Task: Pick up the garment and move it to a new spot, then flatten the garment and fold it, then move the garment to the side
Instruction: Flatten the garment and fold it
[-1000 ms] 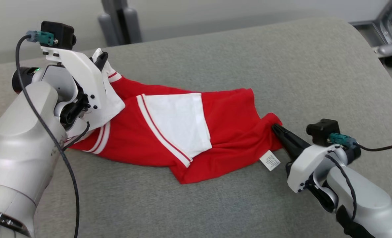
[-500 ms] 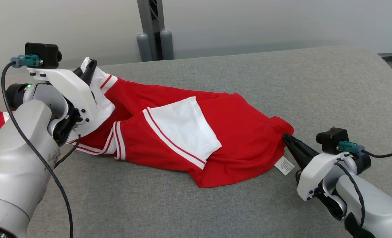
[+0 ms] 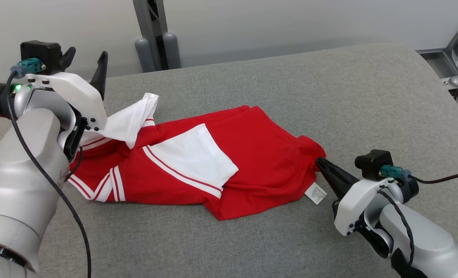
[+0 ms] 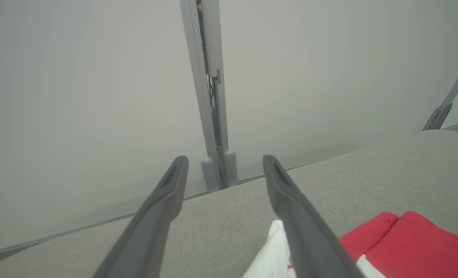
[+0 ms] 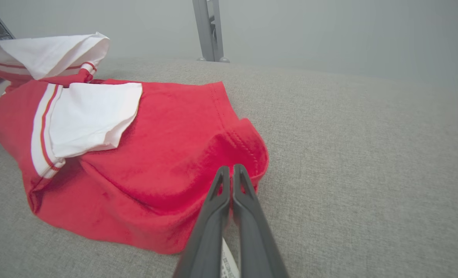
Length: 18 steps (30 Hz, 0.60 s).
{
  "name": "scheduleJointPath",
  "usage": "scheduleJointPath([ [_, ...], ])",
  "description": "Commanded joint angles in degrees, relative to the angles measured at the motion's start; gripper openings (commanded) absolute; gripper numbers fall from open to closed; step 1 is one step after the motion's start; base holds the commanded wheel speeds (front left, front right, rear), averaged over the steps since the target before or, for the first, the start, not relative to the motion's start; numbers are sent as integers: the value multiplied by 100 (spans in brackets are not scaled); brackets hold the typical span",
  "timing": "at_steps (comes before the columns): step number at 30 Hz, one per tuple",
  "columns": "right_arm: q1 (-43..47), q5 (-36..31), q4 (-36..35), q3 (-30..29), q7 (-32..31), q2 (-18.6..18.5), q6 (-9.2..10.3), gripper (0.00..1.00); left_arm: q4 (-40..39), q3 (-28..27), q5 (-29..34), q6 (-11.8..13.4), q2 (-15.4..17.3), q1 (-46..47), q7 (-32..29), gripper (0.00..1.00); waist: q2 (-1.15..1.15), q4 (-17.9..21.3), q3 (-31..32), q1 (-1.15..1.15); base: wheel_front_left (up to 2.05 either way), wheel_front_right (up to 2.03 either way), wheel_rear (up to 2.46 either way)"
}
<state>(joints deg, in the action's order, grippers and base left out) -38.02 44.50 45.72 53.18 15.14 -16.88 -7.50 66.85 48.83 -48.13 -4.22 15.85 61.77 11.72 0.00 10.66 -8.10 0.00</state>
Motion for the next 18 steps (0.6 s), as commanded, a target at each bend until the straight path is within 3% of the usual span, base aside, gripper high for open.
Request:
scheduleJointPath([
  [1,14,57,27,8,2,-12,2,0,26,-1,31,0,4,76,45,100,0,1,21,0,0,0,0],
  [8,264,105,35,-84,7,-75,2,0,-165,-118,96,-108,-138,-216,343,100,0,-149,272,0,0,0,0],
  [11,391,86,3,-201,8,-133,1,0,-864,-488,280,129,-43,-495,343,100,0,-276,341,0,0,0,0],
  [18,744,3,-97,-509,9,-251,2,0,-2715,-1516,1141,705,64,-2079,342,100,0,-584,483,0,0,0,0],
])
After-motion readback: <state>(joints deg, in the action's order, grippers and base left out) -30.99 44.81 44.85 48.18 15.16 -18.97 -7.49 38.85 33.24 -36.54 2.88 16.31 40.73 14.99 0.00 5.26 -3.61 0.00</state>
